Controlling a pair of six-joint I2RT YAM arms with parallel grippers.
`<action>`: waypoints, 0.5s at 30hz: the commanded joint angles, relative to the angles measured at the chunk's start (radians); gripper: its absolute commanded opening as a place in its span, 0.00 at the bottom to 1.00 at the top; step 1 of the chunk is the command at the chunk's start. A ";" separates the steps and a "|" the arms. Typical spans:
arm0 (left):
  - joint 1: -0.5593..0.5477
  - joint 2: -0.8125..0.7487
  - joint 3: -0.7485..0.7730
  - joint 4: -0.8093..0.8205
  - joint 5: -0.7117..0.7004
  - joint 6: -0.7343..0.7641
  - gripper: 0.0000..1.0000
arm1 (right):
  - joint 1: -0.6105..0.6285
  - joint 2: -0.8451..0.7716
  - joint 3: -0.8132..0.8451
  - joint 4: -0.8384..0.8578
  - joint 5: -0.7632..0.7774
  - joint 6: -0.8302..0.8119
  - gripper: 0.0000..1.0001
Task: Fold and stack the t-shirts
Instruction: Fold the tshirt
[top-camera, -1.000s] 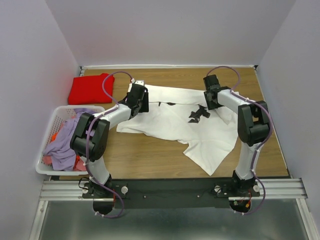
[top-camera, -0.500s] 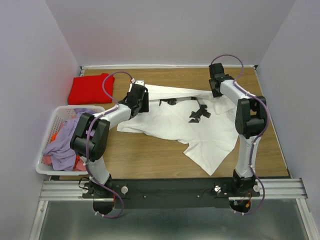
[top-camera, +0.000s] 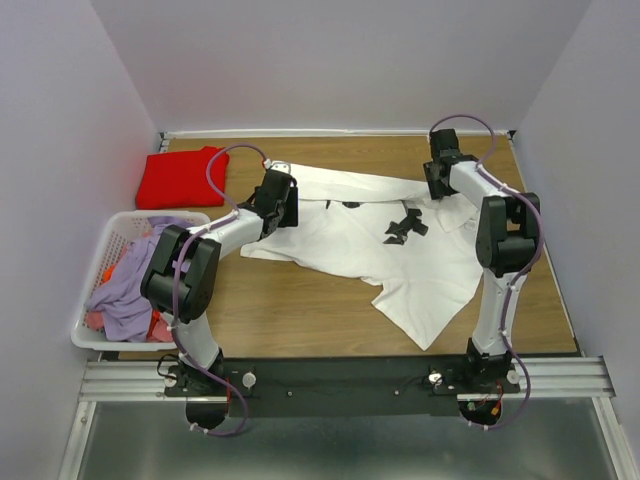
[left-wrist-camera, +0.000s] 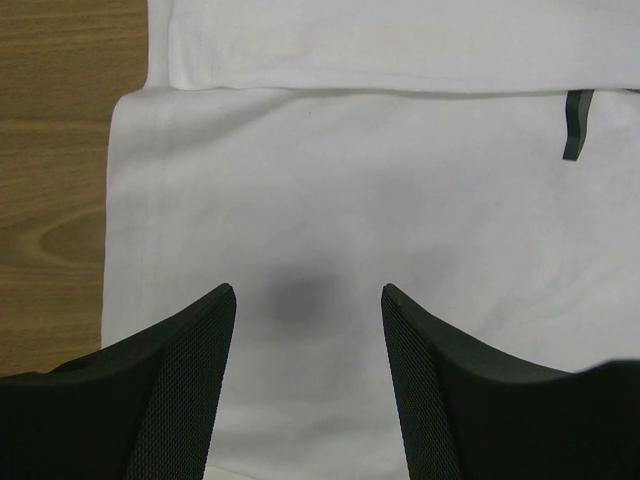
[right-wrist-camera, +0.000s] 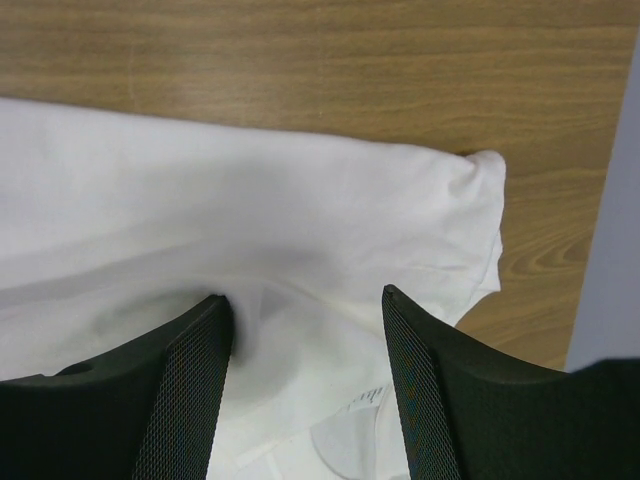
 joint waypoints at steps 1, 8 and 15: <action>-0.006 0.012 -0.003 0.019 -0.021 0.014 0.68 | 0.003 -0.057 -0.045 -0.021 -0.023 0.006 0.67; -0.006 0.015 0.003 0.018 -0.015 0.015 0.68 | 0.003 -0.150 -0.111 -0.069 -0.124 0.122 0.68; -0.006 0.016 0.011 0.015 -0.006 0.014 0.68 | 0.003 -0.200 -0.239 -0.078 -0.181 0.230 0.61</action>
